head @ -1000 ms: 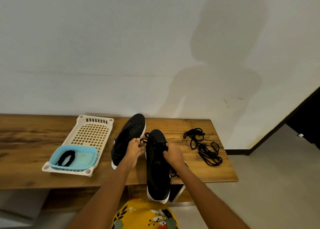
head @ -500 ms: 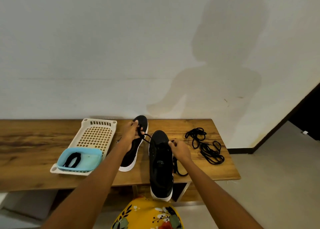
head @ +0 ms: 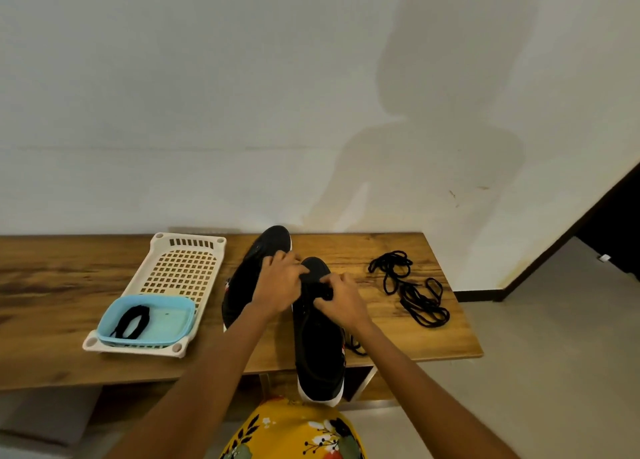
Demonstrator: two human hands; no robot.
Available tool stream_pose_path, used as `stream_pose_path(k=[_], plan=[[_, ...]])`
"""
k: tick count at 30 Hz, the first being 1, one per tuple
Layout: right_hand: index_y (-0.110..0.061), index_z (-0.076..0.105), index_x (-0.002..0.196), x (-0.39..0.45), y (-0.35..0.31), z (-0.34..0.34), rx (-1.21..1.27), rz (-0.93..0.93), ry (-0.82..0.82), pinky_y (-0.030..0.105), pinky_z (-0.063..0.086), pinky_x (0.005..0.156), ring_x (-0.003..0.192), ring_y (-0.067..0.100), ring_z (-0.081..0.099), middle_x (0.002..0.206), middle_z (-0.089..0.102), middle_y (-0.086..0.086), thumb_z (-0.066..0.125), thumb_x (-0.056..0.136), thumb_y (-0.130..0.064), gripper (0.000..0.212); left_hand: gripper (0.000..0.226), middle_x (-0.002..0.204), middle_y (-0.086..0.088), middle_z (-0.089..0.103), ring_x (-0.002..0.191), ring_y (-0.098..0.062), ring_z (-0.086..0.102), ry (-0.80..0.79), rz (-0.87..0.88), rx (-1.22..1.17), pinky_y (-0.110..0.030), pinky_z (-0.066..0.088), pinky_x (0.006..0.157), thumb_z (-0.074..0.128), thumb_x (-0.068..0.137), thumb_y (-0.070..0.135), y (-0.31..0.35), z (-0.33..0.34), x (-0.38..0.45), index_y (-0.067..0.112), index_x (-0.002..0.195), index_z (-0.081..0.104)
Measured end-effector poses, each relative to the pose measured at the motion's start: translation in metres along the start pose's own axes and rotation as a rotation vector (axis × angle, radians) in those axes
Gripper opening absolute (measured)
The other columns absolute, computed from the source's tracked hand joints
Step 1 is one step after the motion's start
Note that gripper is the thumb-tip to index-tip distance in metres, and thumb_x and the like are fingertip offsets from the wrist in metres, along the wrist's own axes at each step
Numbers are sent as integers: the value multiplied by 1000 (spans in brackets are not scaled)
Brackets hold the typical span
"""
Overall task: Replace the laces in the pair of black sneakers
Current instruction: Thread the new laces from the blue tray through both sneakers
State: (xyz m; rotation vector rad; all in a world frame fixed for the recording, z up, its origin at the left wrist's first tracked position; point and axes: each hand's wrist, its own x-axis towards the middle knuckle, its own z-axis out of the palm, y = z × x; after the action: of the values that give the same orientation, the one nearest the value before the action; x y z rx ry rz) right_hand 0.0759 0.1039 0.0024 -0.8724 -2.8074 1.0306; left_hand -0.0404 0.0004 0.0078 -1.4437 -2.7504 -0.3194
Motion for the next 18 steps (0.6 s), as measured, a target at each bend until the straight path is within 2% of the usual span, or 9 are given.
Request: stream_pose_path(k=[2,4,6,8,11,13,15,18], plan=[[-14,42,134,-4,5,10,43,56,-22,31,45,92,120,23,44,132,38,7,64,83,-23,57,30,131,4,52,124,-19,40,-141,100,54,-40,26,102,46,93,27,11,0,12,28,116,65],[-13,45,131,-10,16,13,134,124,46,32,48,86,112,23,52,131,46,7,59,87,-13,46,25,119,3,59,120,-22,42,-334,158,139,-40,26,100,50,90,31,21,0,21,27,107,68],[-14,53,122,-14,27,12,395,229,125,33,49,80,97,18,58,121,59,7,53,89,-6,33,23,116,1,61,121,-25,40,-443,149,210,-39,25,103,52,88,26,29,3,27,27,105,68],[-15,55,110,-17,32,10,664,318,115,35,47,76,87,19,58,109,63,7,51,89,2,27,25,121,-2,58,125,-27,38,-459,139,351,-40,25,106,51,90,24,36,10,31,24,111,64],[-15,55,106,-17,35,10,706,325,108,44,51,80,97,29,61,94,61,-1,49,85,6,30,24,121,-5,58,124,-27,40,-402,120,475,-37,32,105,54,92,22,41,19,29,19,114,61],[-17,56,106,-16,35,10,695,295,115,36,50,74,91,20,61,94,61,-2,49,83,7,34,16,108,-6,64,115,-26,48,-340,103,357,-35,41,96,56,89,16,39,23,28,14,102,66],[-20,55,106,-16,35,9,701,274,110,28,47,69,81,9,57,96,61,-3,49,84,6,36,17,94,-7,68,98,-23,59,-220,36,22,-34,48,84,55,90,16,34,21,26,10,91,70],[-21,55,113,-16,39,8,691,236,82,28,50,71,88,12,58,97,60,-5,53,86,4,37,27,87,-2,66,82,-18,62,-163,-86,-479,-31,48,77,47,96,21,30,8,21,10,84,68]])
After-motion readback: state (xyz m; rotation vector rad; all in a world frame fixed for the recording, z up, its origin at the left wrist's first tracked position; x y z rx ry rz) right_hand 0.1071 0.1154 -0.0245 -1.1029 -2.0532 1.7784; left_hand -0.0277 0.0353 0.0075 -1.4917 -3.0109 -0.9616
